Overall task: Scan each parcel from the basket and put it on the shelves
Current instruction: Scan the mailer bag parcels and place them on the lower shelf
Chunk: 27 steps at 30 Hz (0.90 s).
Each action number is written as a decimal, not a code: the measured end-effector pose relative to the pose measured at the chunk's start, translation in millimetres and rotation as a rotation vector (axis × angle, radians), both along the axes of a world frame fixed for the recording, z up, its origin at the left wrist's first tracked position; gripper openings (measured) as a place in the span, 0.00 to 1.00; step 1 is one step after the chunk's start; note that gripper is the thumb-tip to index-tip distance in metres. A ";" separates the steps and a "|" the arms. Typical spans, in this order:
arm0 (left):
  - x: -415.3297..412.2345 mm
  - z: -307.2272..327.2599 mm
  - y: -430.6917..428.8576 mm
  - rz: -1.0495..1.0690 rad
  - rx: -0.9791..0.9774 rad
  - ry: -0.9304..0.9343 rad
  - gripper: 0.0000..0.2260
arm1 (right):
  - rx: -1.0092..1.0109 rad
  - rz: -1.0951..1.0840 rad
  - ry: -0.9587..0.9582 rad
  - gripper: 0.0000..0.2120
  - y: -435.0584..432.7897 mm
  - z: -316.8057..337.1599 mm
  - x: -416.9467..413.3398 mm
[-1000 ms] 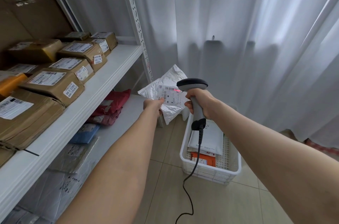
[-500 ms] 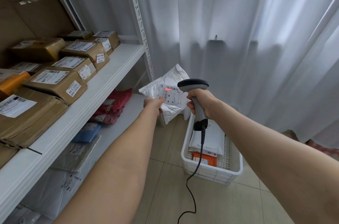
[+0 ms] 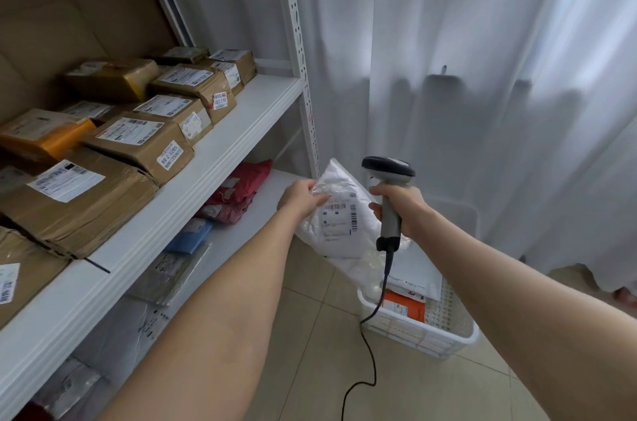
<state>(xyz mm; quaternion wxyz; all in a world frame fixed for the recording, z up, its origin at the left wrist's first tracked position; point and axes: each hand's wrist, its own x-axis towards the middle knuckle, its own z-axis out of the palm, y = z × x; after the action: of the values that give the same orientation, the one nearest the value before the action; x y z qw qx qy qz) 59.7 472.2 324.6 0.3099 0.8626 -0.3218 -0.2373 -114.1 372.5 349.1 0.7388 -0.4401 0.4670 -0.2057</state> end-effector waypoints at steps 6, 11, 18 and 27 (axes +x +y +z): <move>19.7 -20.3 28.9 -0.099 -0.044 0.262 0.08 | 0.116 0.155 0.083 0.07 25.9 -40.3 30.8; 39.3 -37.9 53.8 0.047 -0.010 0.127 0.11 | 0.144 0.116 0.153 0.09 42.5 -67.7 65.4; 47.3 -73.2 108.9 0.665 -0.053 0.252 0.49 | 0.214 -0.022 0.208 0.11 67.4 -89.5 101.2; 17.2 -115.0 191.2 0.718 -0.244 0.899 0.19 | 0.247 0.112 0.183 0.07 125.5 -104.4 126.6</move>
<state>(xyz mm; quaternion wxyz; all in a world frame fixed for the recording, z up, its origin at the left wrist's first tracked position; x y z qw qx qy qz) 76.9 663.3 209.6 0.5739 0.6904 0.1285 -0.4213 12.5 497.9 244.7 0.7521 -0.3880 0.5288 -0.0643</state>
